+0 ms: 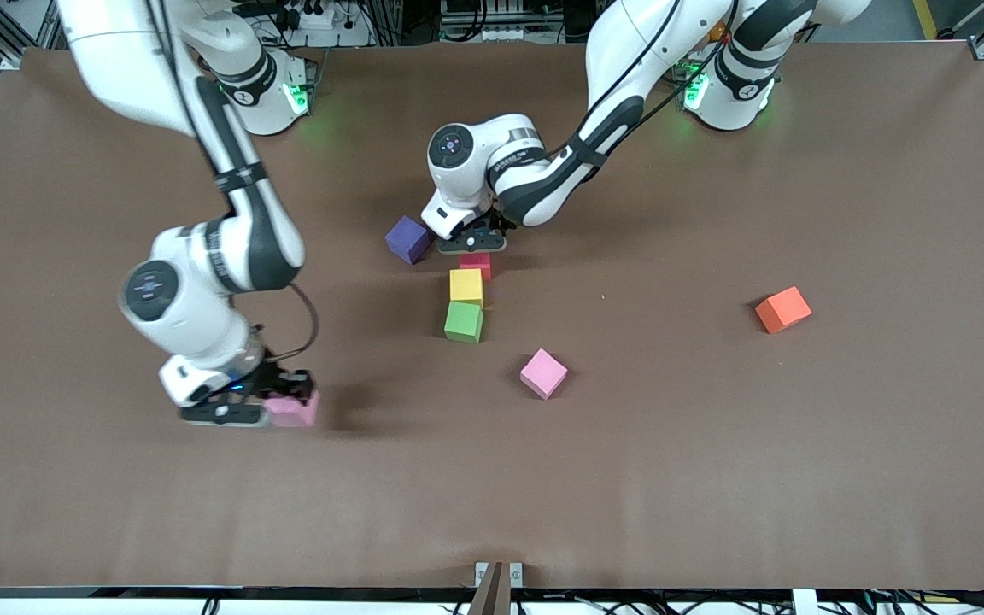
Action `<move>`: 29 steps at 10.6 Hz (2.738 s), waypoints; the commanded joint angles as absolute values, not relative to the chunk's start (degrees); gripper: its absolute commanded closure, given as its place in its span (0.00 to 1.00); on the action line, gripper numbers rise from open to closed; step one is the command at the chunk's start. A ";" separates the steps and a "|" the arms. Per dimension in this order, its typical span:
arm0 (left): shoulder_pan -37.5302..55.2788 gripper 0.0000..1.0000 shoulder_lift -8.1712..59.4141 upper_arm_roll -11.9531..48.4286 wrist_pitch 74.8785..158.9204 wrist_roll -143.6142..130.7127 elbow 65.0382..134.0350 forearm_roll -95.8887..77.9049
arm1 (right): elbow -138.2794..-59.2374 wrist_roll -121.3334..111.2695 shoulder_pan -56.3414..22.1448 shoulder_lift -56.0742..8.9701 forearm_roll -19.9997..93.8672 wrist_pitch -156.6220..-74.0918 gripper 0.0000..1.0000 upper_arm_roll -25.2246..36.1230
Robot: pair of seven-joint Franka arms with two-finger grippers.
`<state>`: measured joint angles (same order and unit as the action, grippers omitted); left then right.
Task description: Arrange blocks into number 1
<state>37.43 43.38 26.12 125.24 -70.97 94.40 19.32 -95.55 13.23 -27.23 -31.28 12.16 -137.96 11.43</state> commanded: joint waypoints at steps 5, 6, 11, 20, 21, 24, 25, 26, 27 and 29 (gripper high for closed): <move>37.80 0.00 34.12 27.33 117.88 -75.15 94.75 19.69 | -90.35 25.39 -34.54 -37.52 12.04 -138.95 0.51 11.87; 36.49 0.00 32.19 27.25 117.25 -74.80 94.92 19.69 | -89.74 26.10 -35.41 -38.23 11.95 -139.65 0.51 11.87; 18.59 0.00 25.24 27.25 112.77 -62.96 94.57 18.63 | -84.30 28.56 -38.40 -42.79 11.95 -139.57 0.51 12.22; -8.78 0.00 18.03 27.16 100.65 -40.96 90.70 14.78 | -83.14 37.26 -46.84 -45.62 12.22 -138.96 0.51 13.71; -9.92 0.00 18.10 27.16 98.63 -39.91 90.62 13.81 | -84.28 37.87 -47.28 -45.53 12.22 -138.96 0.50 13.10; -9.84 0.00 18.37 26.63 95.47 -33.34 92.10 11.88 | -85.87 38.41 -48.34 -45.09 12.13 -138.96 0.48 12.92; -9.93 0.00 17.85 25.93 94.93 -30.27 92.81 9.34 | -86.04 38.23 -48.43 -44.83 12.13 -138.87 0.44 12.75; -9.15 0.00 16.10 24.88 93.27 -28.32 93.51 8.01 | -86.57 38.23 -48.60 -44.56 11.95 -139.04 0.01 12.74; -8.53 0.00 13.65 23.83 93.08 -27.08 95.34 6.87 | -86.83 38.06 -49.04 -43.95 11.43 -139.04 0.00 12.83; -3.98 0.00 9.68 18.93 93.08 -25.41 98.16 5.54 | -90.33 36.22 -48.61 -39.15 10.21 -138.52 0.00 12.75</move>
